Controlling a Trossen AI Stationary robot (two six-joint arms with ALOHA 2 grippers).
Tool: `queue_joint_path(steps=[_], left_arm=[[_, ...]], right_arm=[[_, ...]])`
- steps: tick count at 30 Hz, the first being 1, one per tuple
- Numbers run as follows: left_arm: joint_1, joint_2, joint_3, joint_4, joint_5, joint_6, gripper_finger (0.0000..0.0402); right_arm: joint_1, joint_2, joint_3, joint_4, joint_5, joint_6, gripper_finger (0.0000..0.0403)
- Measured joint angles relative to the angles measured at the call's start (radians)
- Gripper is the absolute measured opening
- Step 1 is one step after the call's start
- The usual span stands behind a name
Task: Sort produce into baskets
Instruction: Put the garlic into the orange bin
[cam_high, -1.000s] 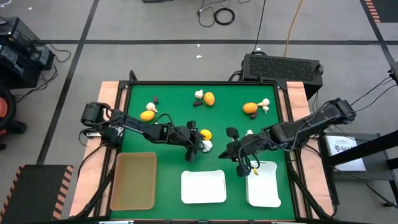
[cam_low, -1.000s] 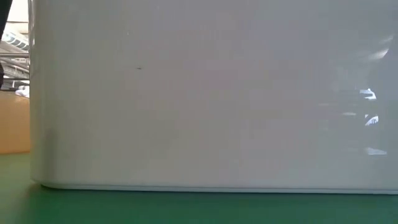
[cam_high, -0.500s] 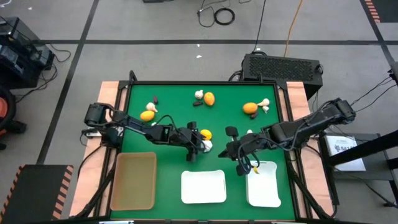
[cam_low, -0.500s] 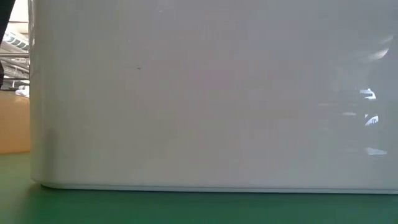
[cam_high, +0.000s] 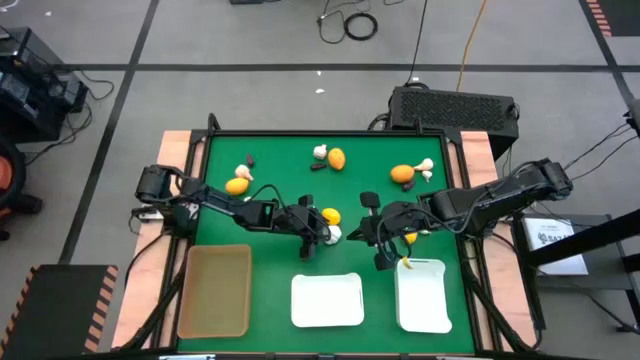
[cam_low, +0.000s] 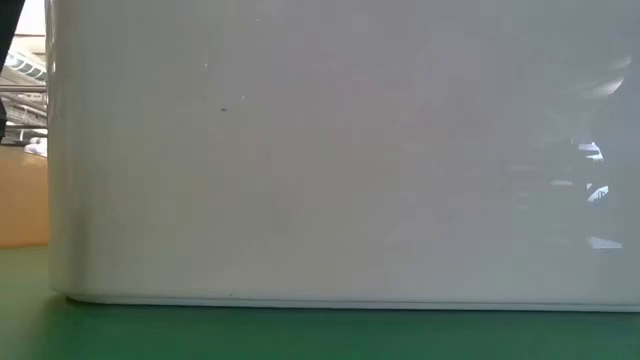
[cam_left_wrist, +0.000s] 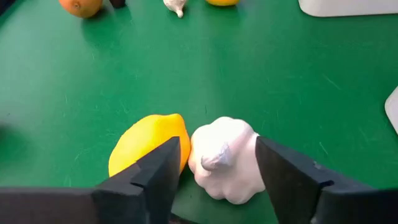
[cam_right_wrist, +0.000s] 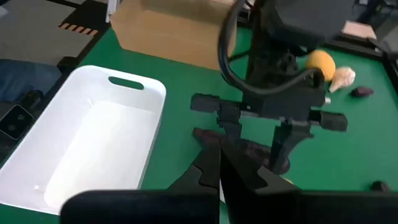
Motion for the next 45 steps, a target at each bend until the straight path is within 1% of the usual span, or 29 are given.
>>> queue_joint_path(steps=[6,12,18,19,21,24,26,29,33,36,40,42,45], left_arm=[[0.000,0.000,0.000,0.011,0.000,-0.010,0.0156],[0.000,0.000,0.000,0.004,0.000,-0.027,0.0107],[0.000,-0.002,0.000,0.020,-0.020,-0.026,0.0021],[0.000,-0.011,0.000,0.019,-0.021,-0.026,0.0014],[0.000,-0.040,-0.001,0.019,-0.021,-0.026,0.0013],[-0.005,-0.125,-0.001,-0.036,-0.020,-0.027,0.0014],[-0.015,-0.206,0.000,-0.098,-0.008,-0.035,0.0012],[-0.046,-0.356,0.000,-0.292,0.038,-0.098,0.0012],[-0.118,-0.548,0.000,-0.640,0.072,-0.278,0.0011],[-0.208,-0.672,0.000,-0.840,0.074,-0.426,0.0011],[-0.335,-0.784,0.000,-1.028,0.075,-0.644,0.0010],[-0.395,-0.812,0.000,-1.096,0.075,-0.755,0.0010],[-0.477,-0.820,0.000,-1.183,0.075,-0.897,0.0010]], right_arm=[[-0.021,0.000,0.000,-0.058,-0.003,0.039,0.0000],[-0.034,0.000,0.000,-0.053,-0.004,0.006,0.0000],[-0.040,0.000,-0.001,-0.049,-0.004,0.003,0.0000],[-0.040,0.000,-0.001,-0.049,-0.004,0.003,0.0000],[-0.040,0.000,-0.001,-0.048,-0.004,-0.003,0.0000],[-0.040,0.000,-0.001,-0.049,-0.004,-0.008,0.0000],[-0.040,0.000,-0.001,-0.049,-0.004,-0.007,0.0000],[-0.040,0.000,-0.001,-0.051,-0.004,-0.006,0.0000],[-0.040,0.000,-0.001,-0.051,-0.004,-0.006,0.0000],[-0.040,0.000,-0.001,-0.050,-0.004,-0.007,0.0000],[-0.040,0.000,-0.001,-0.049,-0.004,0.019,0.0000],[-0.040,0.000,-0.001,-0.046,-0.004,0.035,0.0000],[-0.040,0.000,-0.001,-0.021,-0.004,0.037,0.0000]])
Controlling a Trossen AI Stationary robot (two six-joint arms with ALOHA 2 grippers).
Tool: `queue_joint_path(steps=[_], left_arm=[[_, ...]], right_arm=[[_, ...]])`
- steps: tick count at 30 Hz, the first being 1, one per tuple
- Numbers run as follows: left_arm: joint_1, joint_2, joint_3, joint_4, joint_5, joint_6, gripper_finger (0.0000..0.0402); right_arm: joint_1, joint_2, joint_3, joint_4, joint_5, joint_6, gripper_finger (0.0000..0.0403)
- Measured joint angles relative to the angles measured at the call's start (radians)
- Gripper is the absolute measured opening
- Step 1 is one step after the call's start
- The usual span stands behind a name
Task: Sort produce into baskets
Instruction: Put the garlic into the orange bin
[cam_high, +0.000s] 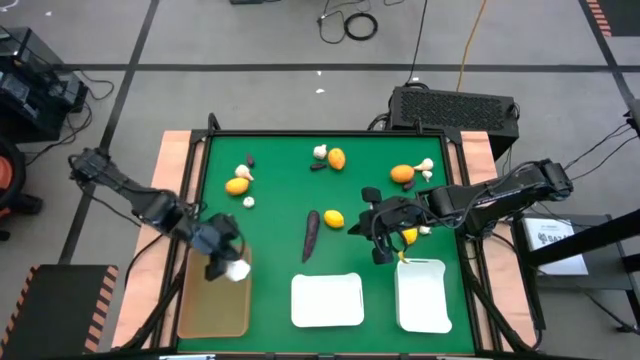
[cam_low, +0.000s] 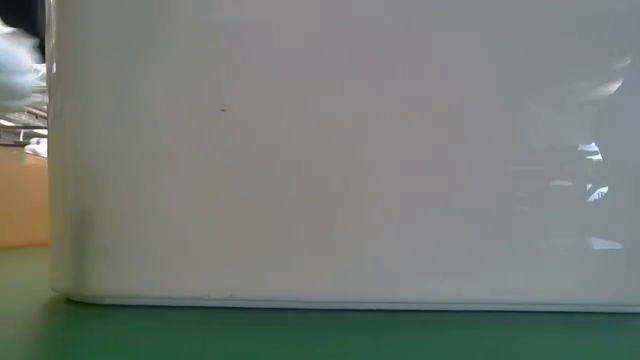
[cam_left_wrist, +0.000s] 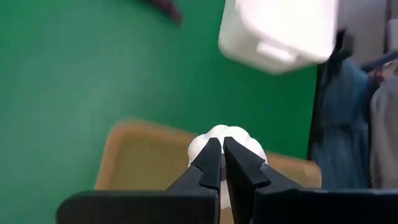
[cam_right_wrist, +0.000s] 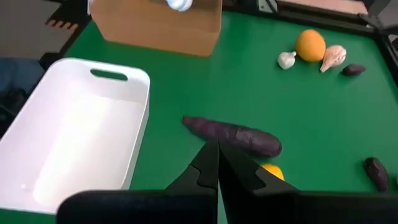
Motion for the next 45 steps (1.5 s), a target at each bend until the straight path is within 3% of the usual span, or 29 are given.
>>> queue_joint_path(steps=[7,23,32,36,45], left_arm=[[-0.108,0.026,0.000,-0.132,0.000,-0.175,0.0010],[-0.123,0.168,-0.001,-0.154,0.003,-0.173,0.0092],[-0.122,0.169,-0.001,-0.153,0.003,-0.143,0.0109],[-0.100,0.169,-0.001,-0.153,-0.037,-0.132,0.0110],[0.085,0.169,-0.001,-0.144,-0.114,0.096,0.0110]], right_arm=[[0.000,0.000,0.000,0.042,0.000,-0.003,0.0000],[0.000,0.000,0.000,0.042,0.000,-0.033,0.0000],[0.000,0.000,0.000,0.042,0.000,-0.033,0.0000],[0.000,0.000,0.000,0.047,0.000,-0.033,0.0000],[0.000,0.000,0.000,0.056,0.000,-0.035,0.0000]])
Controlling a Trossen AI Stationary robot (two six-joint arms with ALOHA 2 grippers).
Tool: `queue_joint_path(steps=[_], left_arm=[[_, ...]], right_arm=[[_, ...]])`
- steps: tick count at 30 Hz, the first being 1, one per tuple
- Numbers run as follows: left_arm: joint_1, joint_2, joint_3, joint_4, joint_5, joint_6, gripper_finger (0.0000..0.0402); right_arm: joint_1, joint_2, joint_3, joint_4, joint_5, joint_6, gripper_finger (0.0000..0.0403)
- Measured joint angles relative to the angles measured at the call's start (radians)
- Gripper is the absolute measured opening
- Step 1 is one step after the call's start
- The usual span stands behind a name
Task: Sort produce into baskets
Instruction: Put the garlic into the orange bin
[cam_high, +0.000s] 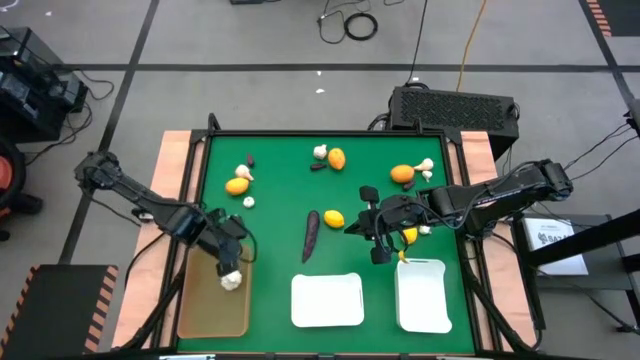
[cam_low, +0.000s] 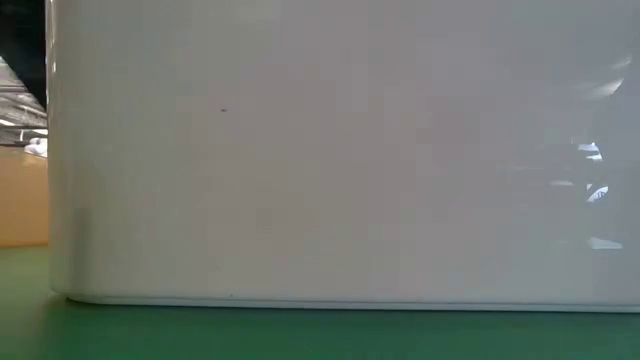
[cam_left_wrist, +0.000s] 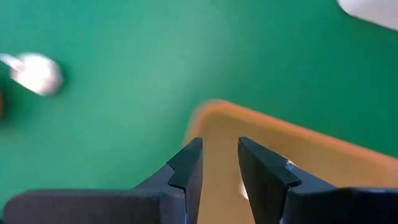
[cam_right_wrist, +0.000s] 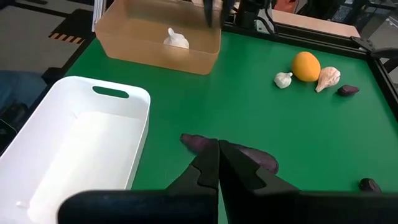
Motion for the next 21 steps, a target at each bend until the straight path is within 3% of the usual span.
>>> queue_joint_path(steps=[7,15,21], left_arm=[[0.185,0.000,0.000,0.000,-0.147,0.206,0.0110],[0.447,0.012,0.000,-0.002,-0.155,0.351,0.0110],[0.627,0.085,0.000,0.000,-0.095,0.477,0.0110]], right_arm=[[0.000,0.000,0.000,0.000,0.000,-0.002,0.0000],[0.000,0.000,0.000,-0.001,0.000,-0.003,0.0000],[0.000,0.000,0.000,-0.001,0.000,-0.003,0.0000]])
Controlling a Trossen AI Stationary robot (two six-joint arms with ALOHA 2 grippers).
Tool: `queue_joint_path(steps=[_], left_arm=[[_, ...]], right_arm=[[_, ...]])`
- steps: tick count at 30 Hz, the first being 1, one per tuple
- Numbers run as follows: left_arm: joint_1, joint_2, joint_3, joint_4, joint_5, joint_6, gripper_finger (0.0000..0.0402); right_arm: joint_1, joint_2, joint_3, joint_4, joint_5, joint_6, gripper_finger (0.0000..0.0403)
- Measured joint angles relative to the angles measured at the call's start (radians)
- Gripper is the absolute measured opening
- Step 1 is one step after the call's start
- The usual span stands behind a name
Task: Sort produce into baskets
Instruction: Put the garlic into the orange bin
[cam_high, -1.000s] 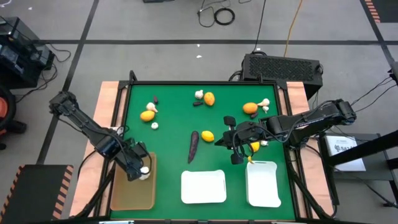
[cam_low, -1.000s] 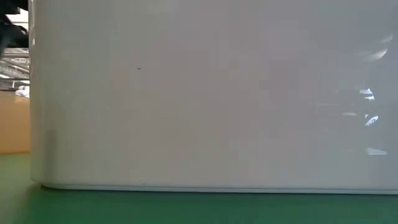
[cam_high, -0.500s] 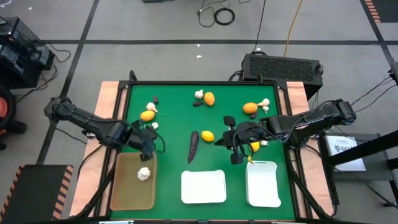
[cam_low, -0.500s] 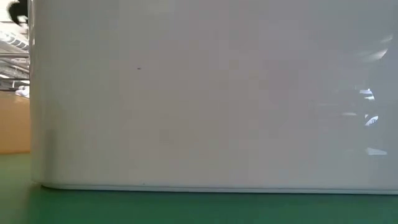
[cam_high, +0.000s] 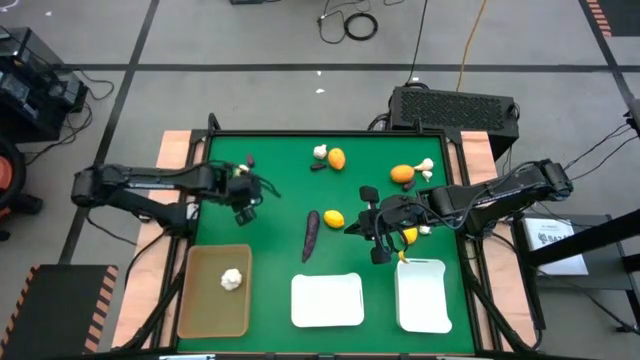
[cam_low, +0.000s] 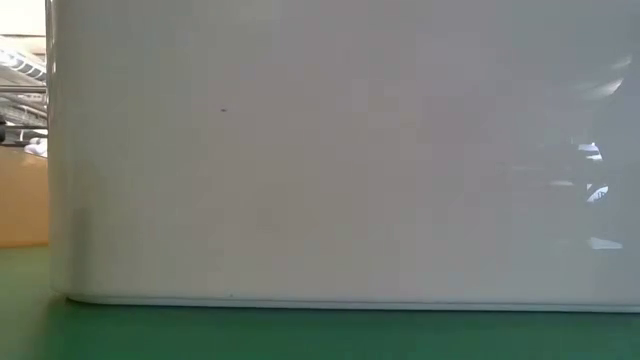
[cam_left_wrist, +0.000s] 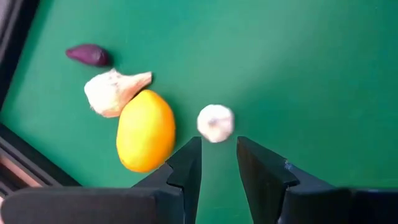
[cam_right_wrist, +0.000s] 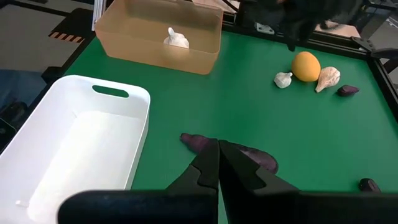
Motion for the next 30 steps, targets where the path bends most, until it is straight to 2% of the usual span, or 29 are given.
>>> queue_joint_path(steps=[7,11,21,30], left_arm=[[0.117,0.140,0.000,0.037,0.033,0.139,0.0111],[0.139,0.204,0.000,0.093,0.058,0.177,0.0128],[0.169,0.265,0.000,0.125,0.097,0.171,0.0210],[0.219,0.265,0.000,0.114,0.144,0.096,0.0219]], right_arm=[[0.000,0.000,0.000,-0.003,0.000,0.000,0.0000],[0.000,0.000,0.000,-0.003,0.000,0.000,0.0000],[0.000,0.000,-0.015,-0.006,0.000,0.004,0.0000],[0.000,0.000,-0.024,0.001,0.000,0.004,0.0000]])
